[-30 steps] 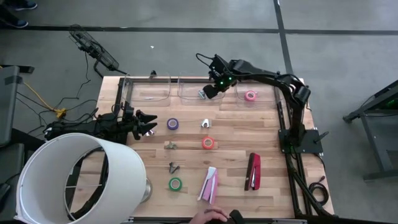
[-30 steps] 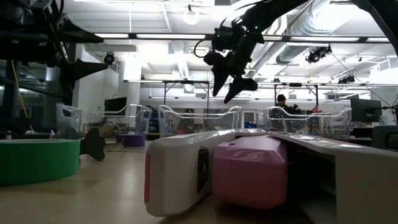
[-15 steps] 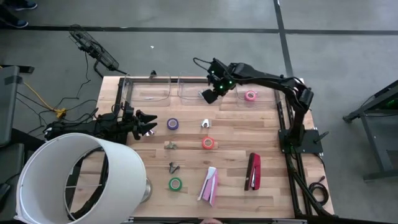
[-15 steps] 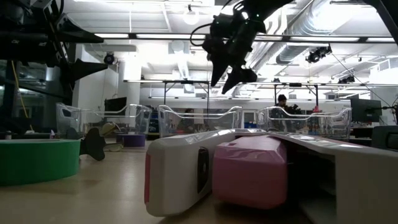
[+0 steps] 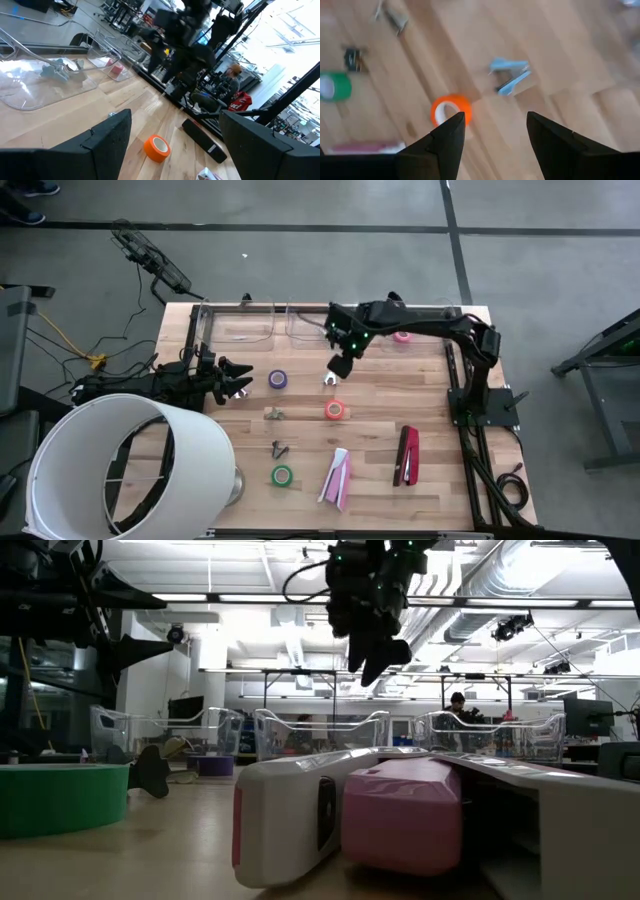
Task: Pick and place Stapler, Stapler remover, tape
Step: Put the orange tape into the right transparent bin
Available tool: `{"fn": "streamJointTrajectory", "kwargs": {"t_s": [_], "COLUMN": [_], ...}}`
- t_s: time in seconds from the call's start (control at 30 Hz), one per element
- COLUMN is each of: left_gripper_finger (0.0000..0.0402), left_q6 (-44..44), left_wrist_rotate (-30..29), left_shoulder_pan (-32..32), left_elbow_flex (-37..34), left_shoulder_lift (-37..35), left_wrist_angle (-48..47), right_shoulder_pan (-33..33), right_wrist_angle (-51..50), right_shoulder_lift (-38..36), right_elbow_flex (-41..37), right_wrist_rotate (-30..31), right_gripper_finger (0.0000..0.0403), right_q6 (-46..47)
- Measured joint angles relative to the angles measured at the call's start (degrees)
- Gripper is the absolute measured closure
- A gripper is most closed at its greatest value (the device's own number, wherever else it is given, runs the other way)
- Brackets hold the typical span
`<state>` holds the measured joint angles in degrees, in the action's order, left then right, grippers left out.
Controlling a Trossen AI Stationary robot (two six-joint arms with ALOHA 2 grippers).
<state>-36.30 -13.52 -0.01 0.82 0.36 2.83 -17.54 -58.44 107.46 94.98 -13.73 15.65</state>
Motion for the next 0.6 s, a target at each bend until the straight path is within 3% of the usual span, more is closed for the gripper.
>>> {"fn": "streamJointTrajectory", "kwargs": {"t_s": [0.13,0.3,0.6], "left_gripper_finger": [0.0105,0.0105,0.0105], "left_q6": [-0.01,0.00,-0.01], "left_wrist_rotate": [0.00,0.00,0.00], "left_shoulder_pan": [-0.01,-0.02,-0.02], "left_elbow_flex": [0.00,0.00,0.00], "left_shoulder_lift": [0.02,0.02,0.02], "left_wrist_angle": [0.00,0.00,0.00], "right_shoulder_pan": [3.65,8.17,15.34], "right_wrist_angle": [-0.90,-0.73,8.20], "right_shoulder_lift": [0.00,-0.01,-0.02], "right_elbow_flex": [-0.14,-2.28,-12.86], "right_wrist_rotate": [0.01,0.03,-0.32], "right_gripper_finger": [0.0199,0.0199,0.0198], "right_q6": [-3.51,-14.22,-32.88]}}
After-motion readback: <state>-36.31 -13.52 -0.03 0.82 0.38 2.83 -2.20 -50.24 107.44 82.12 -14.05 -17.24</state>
